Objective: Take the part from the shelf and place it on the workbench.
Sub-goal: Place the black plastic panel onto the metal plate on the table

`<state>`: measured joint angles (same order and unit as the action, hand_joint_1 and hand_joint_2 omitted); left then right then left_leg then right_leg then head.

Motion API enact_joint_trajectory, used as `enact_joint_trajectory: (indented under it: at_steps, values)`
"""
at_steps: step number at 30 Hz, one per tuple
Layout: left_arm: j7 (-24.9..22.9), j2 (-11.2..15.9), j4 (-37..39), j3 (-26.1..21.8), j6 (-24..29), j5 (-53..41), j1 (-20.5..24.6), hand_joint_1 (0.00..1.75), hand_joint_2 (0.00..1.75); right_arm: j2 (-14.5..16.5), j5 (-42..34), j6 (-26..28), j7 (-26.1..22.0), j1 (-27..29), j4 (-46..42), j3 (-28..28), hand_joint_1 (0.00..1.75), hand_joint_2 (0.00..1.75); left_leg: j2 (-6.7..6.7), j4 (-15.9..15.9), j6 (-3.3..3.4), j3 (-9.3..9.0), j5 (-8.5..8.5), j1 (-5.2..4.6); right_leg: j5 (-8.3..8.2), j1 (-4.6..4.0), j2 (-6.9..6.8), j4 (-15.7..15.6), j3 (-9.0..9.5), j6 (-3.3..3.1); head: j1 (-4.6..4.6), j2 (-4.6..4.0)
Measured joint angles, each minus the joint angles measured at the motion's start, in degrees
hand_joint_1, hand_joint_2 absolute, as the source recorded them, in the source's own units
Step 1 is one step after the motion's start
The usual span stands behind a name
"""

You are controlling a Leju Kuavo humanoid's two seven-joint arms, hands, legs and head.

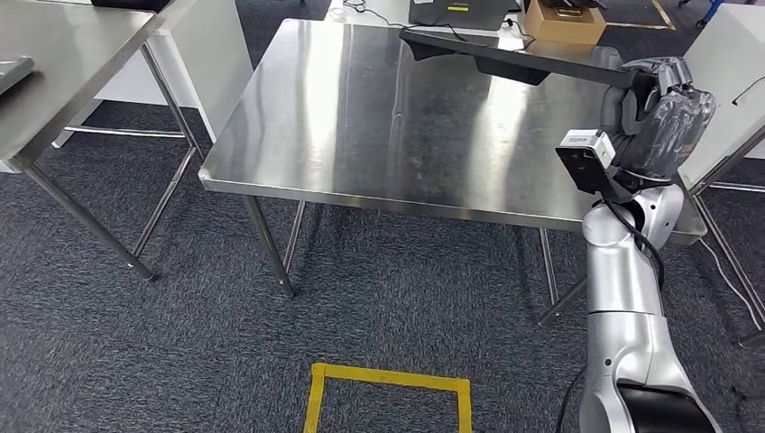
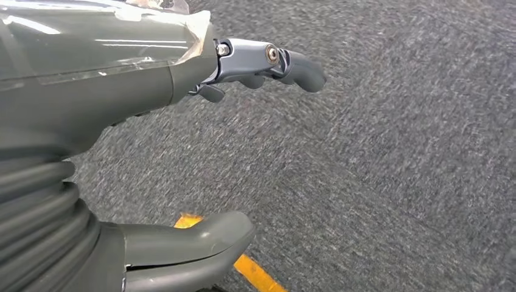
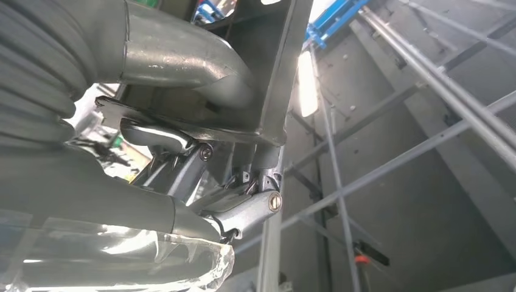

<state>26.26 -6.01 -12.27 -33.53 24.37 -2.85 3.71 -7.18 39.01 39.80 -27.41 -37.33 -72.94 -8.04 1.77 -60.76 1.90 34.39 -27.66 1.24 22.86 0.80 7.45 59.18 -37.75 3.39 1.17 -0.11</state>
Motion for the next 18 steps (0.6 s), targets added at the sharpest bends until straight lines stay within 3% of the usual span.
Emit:
enact_joint_trajectory:
  at_steps: [1,3,5,6,7,8,10,12,13,15,17,18]
  values:
    - [0.0,0.0,0.0,0.0,0.0,0.0,0.1,0.00,1.75,-0.2,-0.2,0.0,-0.2,-0.2,0.1,0.0,1.75,1.75,-0.72,0.5,0.53,-0.30,0.31,0.03,0.52,-0.06,-1.29,1.1,-0.69,0.17,0.19,0.00]
    - [0.0,-0.1,0.0,0.0,0.0,0.0,0.1,0.00,1.75,-0.3,-0.7,0.0,-0.6,-0.7,0.5,0.2,1.75,1.75,-2.11,1.0,1.12,-0.63,0.66,-0.07,2.97,-0.09,-4.96,6.8,-3.65,0.15,0.58,0.00]
    - [0.0,0.0,0.0,-0.1,0.0,0.0,0.0,0.00,1.75,-0.2,-0.8,0.0,-1.3,-1.1,1.2,0.3,1.75,1.75,-3.59,1.1,1.18,-0.62,0.61,-0.15,5.37,0.00,-6.52,14.0,-7.27,0.37,0.81,0.00]
    - [0.0,0.0,0.0,-0.2,0.0,0.1,0.0,0.00,1.75,-0.1,-0.7,0.0,-1.6,-1.2,1.6,0.3,1.75,1.75,-4.32,1.1,1.14,-0.64,0.54,-0.15,5.58,0.15,-6.77,15.5,-8.02,0.70,0.81,0.00]
    - [0.0,-0.1,0.0,-0.3,0.0,0.1,0.0,0.00,1.75,0.0,-0.7,0.0,-1.9,-1.4,2.0,0.4,1.75,1.75,-5.03,1.1,1.04,-0.69,0.44,-0.10,5.00,0.31,-7.05,14.7,-7.61,1.15,0.82,0.00]
    - [0.0,-0.1,0.0,-0.4,0.0,0.1,0.0,0.00,1.75,0.0,-0.6,0.0,-2.1,-1.7,2.3,0.4,1.75,1.75,-5.72,1.1,0.89,-0.79,0.32,-0.04,3.73,0.47,-7.63,11.6,-5.99,1.66,0.83,0.00]
    - [0.0,-0.2,0.0,-0.5,0.0,0.1,0.0,0.00,1.75,0.1,-0.6,0.0,-2.4,-2.5,2.9,0.4,1.75,1.75,-6.87,1.1,0.33,-1.12,-0.06,-0.19,1.06,0.38,-10.45,3.5,-1.45,2.14,0.92,0.00]
    - [0.0,-0.1,0.0,-0.6,0.1,0.1,0.0,0.00,1.75,0.3,-0.4,0.0,-2.7,-3.2,3.5,0.6,1.75,1.75,-7.89,1.1,-0.32,-1.53,-0.49,-0.64,-0.12,-0.24,-12.14,-0.5,0.82,1.33,0.89,0.01]
    - [0.0,-0.1,0.0,-0.6,0.1,0.1,0.0,0.00,1.75,0.4,0.2,0.0,-2.9,-3.4,3.8,0.6,1.75,1.75,-8.44,1.2,-0.60,-1.76,-0.67,-0.80,-0.15,-0.56,-11.84,-0.7,0.86,0.73,0.80,0.01]
    - [0.0,-0.1,0.0,-0.6,0.1,0.2,0.1,0.00,1.75,0.6,2.8,0.0,-4.1,-3.8,4.4,0.2,1.75,1.75,-8.62,1.2,-1.22,-2.11,-1.12,-0.71,-0.19,-0.04,-10.57,-0.7,0.88,-0.31,0.58,0.00]
    - [0.0,-0.1,0.0,-0.7,0.1,0.2,0.1,0.00,1.75,1.4,5.8,0.0,-6.3,-4.9,5.4,-0.8,1.75,1.75,-5.67,-1.5,-1.71,-0.93,-3.05,-0.35,-0.19,0.69,-9.64,-0.9,1.07,-1.54,0.37,0.00]
    - [0.0,-0.1,0.0,-0.8,0.1,0.3,0.1,0.00,1.75,1.9,6.7,0.0,-7.2,-5.4,6.0,-1.3,1.75,1.75,-3.70,-4.6,-1.81,0.64,-4.69,-0.22,-0.16,0.80,-9.22,-0.9,1.06,-2.02,0.23,0.00]
